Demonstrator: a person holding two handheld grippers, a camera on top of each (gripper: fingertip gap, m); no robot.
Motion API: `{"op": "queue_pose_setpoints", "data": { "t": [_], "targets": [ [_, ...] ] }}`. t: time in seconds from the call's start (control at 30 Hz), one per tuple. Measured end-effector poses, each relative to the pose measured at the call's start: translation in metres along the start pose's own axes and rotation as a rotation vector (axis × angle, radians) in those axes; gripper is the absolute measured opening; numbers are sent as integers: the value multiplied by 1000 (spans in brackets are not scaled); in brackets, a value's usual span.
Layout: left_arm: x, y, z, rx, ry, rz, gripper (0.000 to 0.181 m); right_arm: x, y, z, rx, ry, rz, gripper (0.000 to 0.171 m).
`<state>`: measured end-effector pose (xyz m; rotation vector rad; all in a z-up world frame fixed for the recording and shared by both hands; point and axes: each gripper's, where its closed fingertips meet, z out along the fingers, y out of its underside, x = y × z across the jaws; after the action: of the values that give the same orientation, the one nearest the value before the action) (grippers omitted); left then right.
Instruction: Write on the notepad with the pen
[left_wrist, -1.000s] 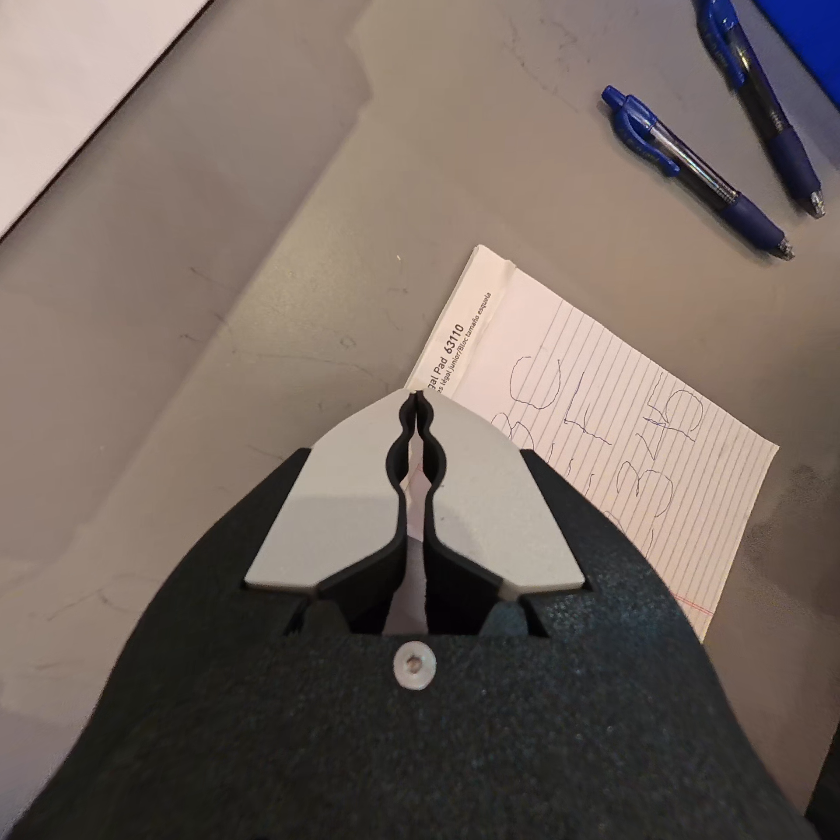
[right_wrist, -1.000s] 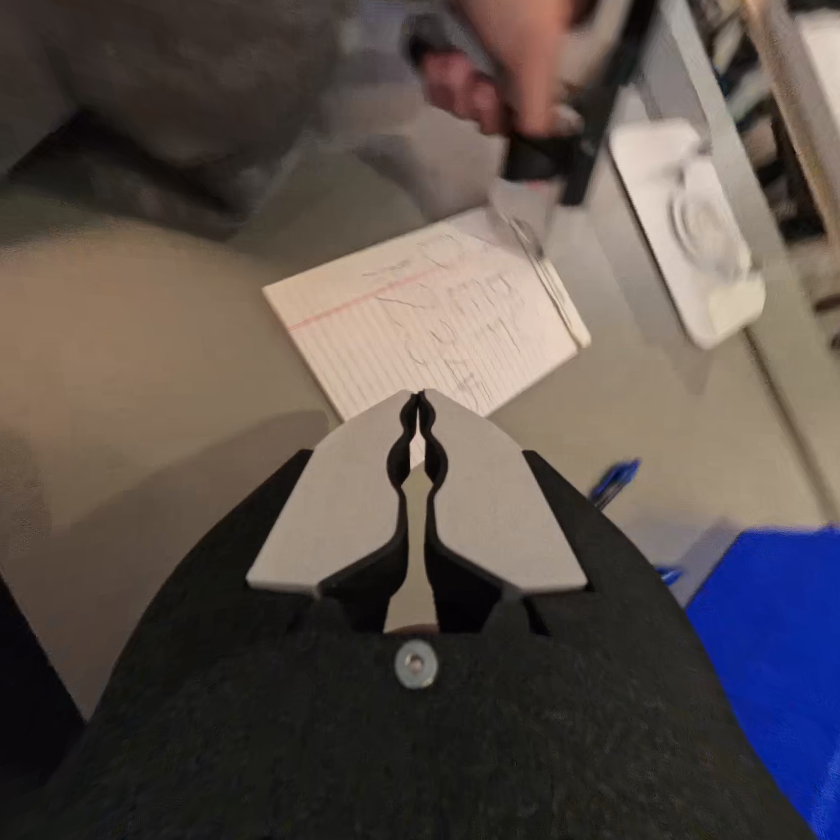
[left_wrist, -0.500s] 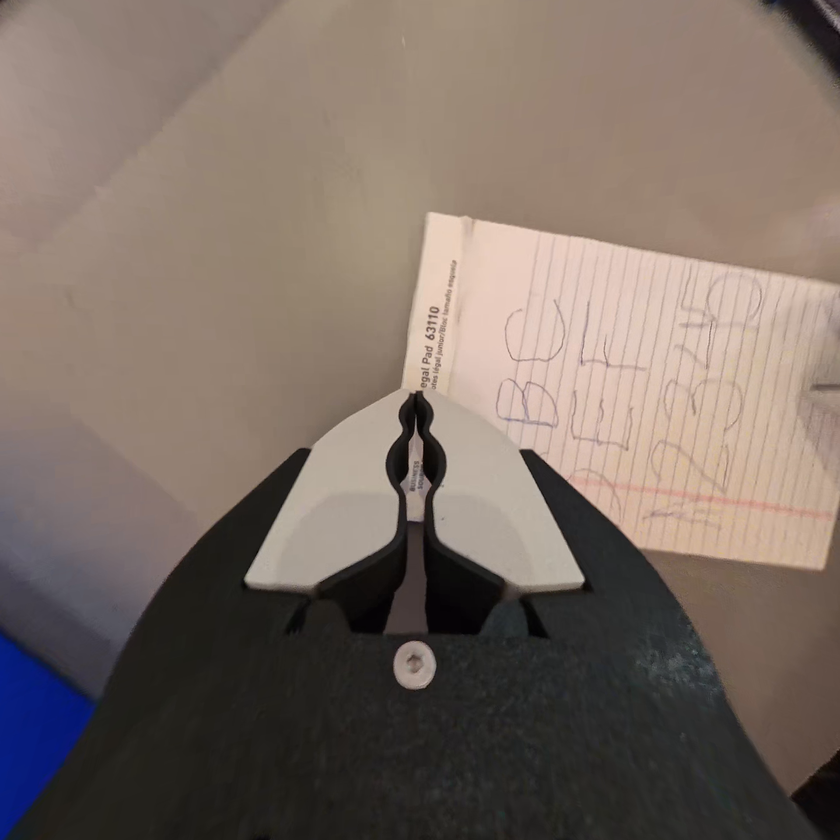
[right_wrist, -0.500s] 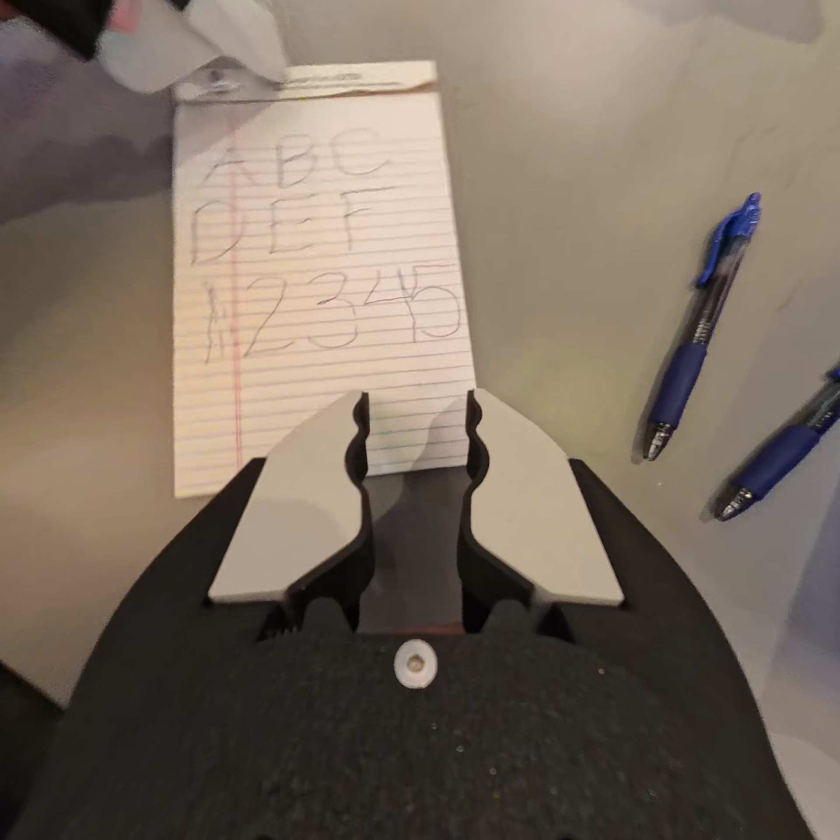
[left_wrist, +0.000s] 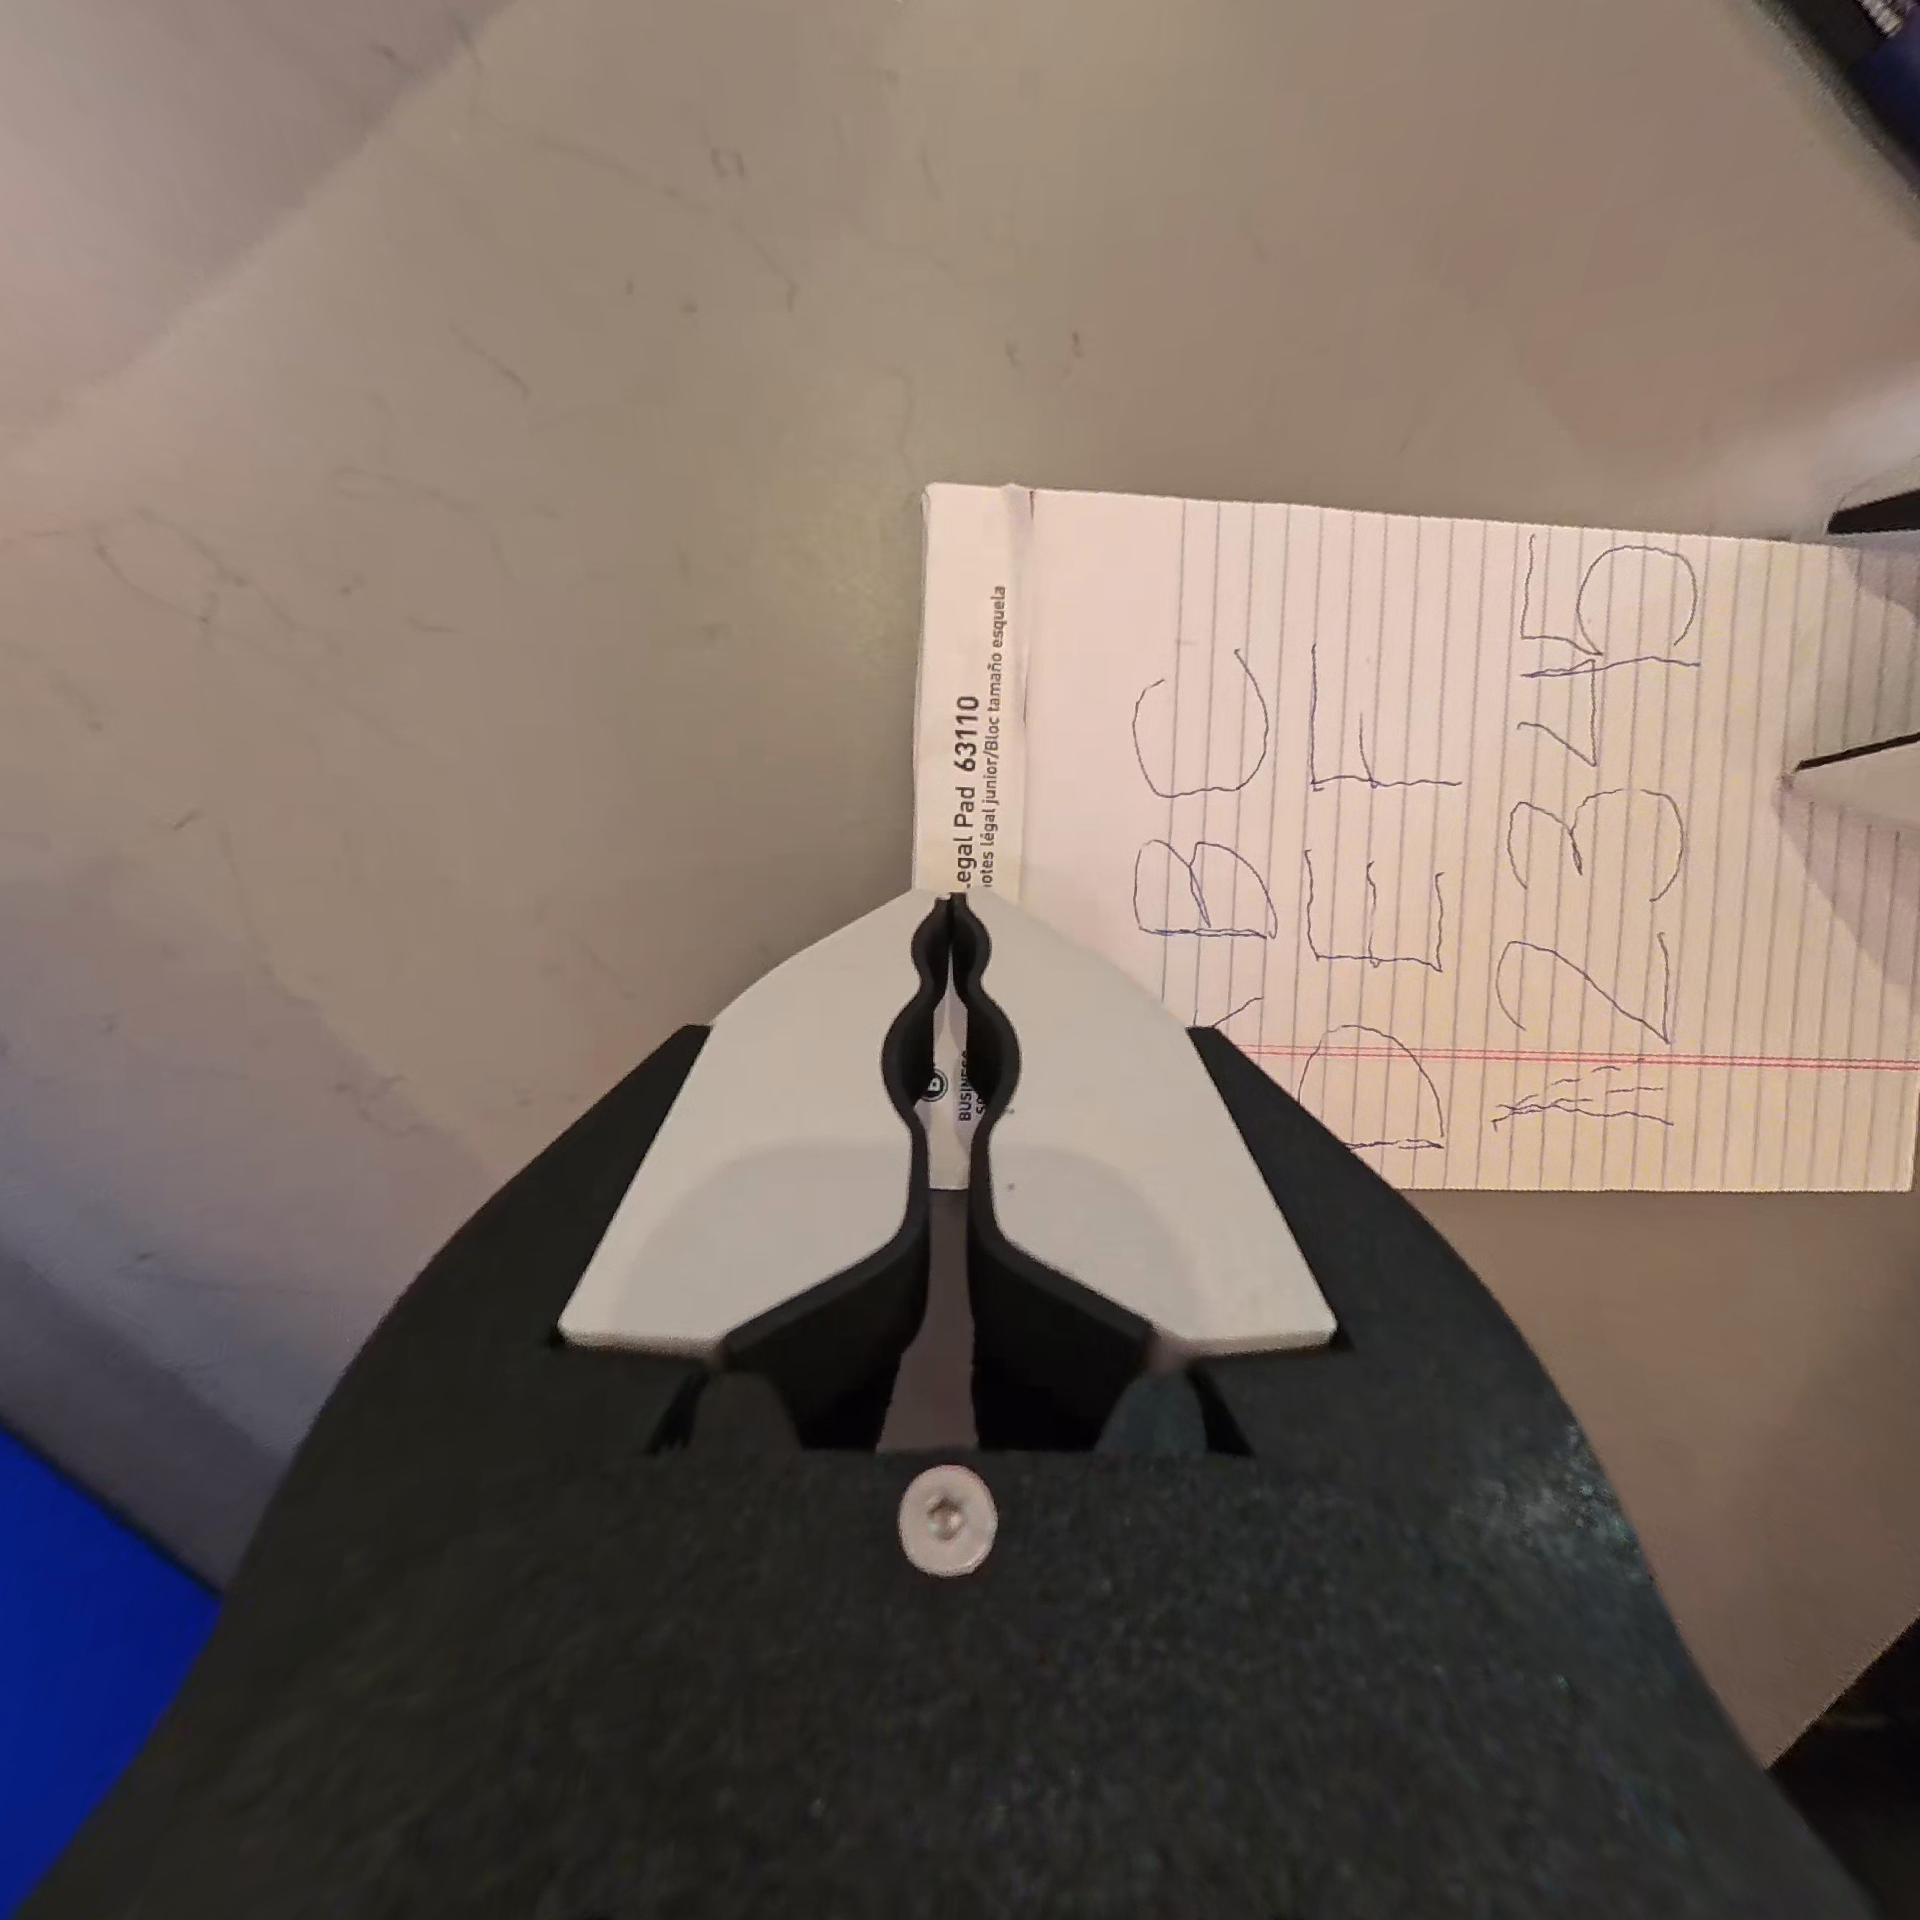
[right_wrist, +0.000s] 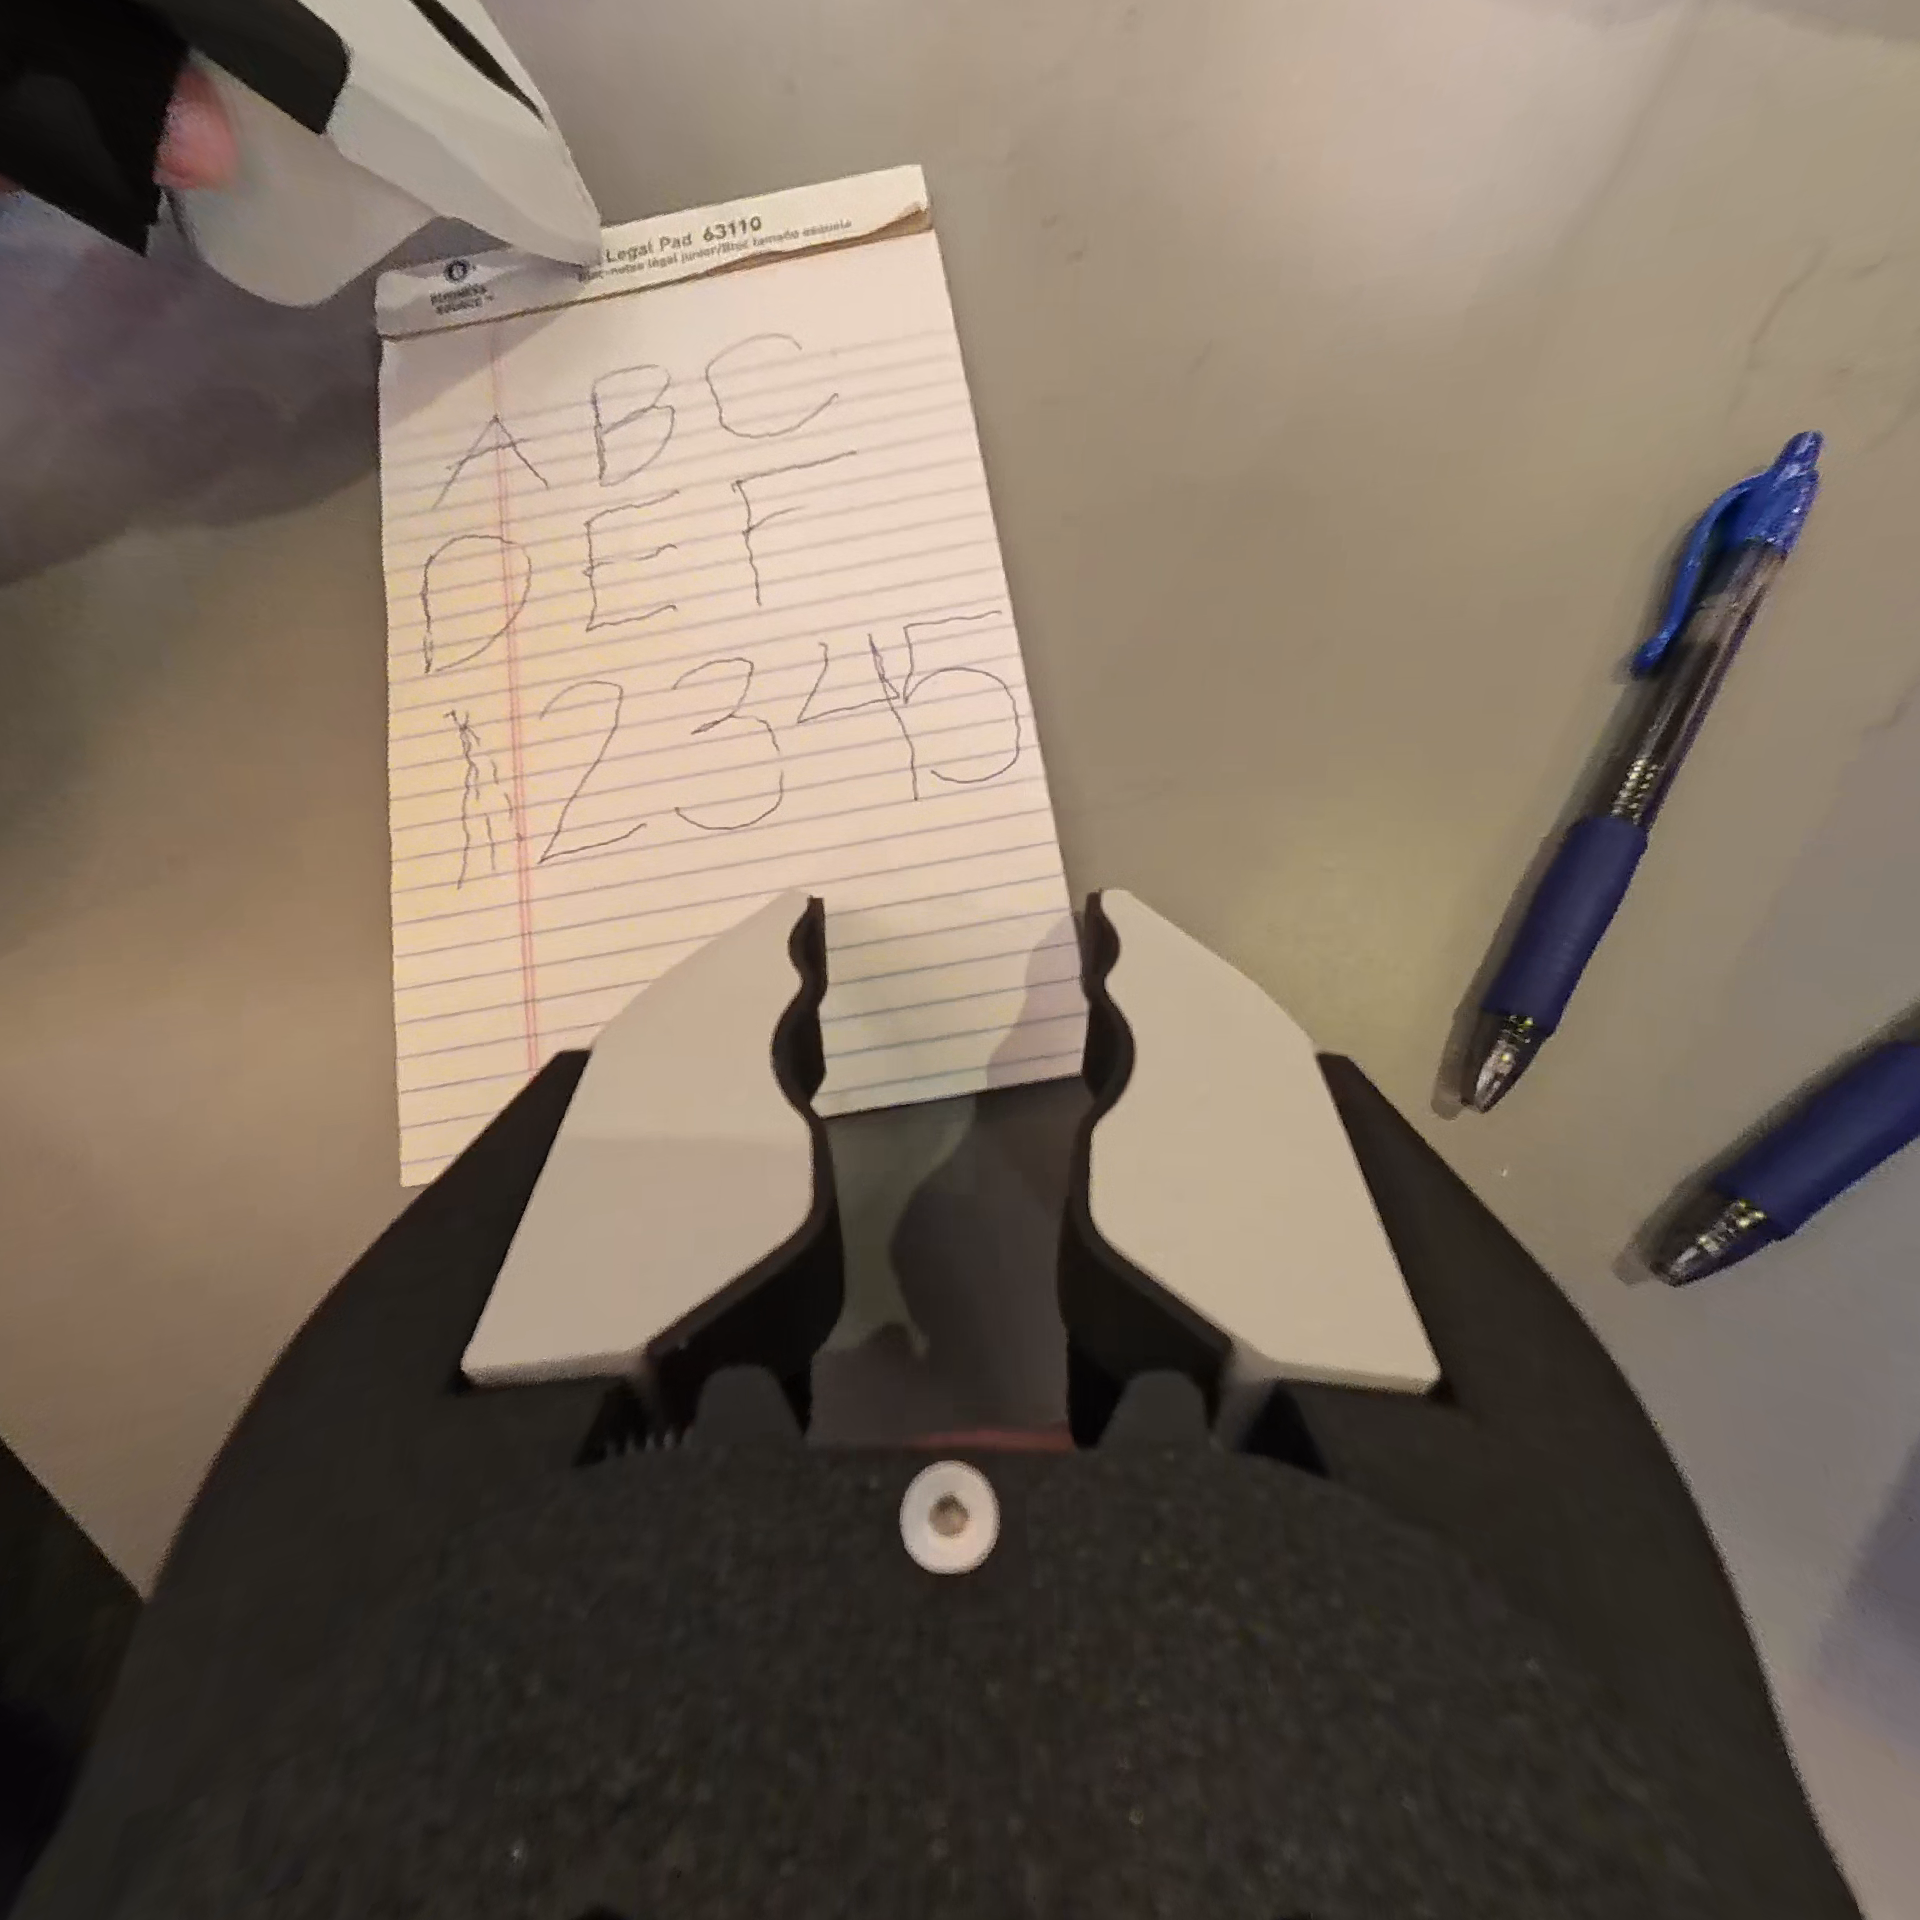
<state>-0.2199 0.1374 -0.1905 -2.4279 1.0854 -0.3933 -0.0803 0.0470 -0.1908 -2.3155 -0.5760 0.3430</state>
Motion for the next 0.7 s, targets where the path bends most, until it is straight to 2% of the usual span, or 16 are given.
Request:
{"op": "queue_pose_setpoints", "data": {
  "t": [0.27, 0.4, 0.7],
  "targets": [
    [0, 0, 0, 4, 5, 0, 0, 1, -5, -7, 48, -5, 20, 43],
    [0, 0, 0, 7, 10, -2, 0, 1, 3, -1, -3, -34, 27, 43],
    [1, 0, 0, 5, 7, 1, 0, -3, -1, -8, 21, -25, 10, 42]
  ]
}}
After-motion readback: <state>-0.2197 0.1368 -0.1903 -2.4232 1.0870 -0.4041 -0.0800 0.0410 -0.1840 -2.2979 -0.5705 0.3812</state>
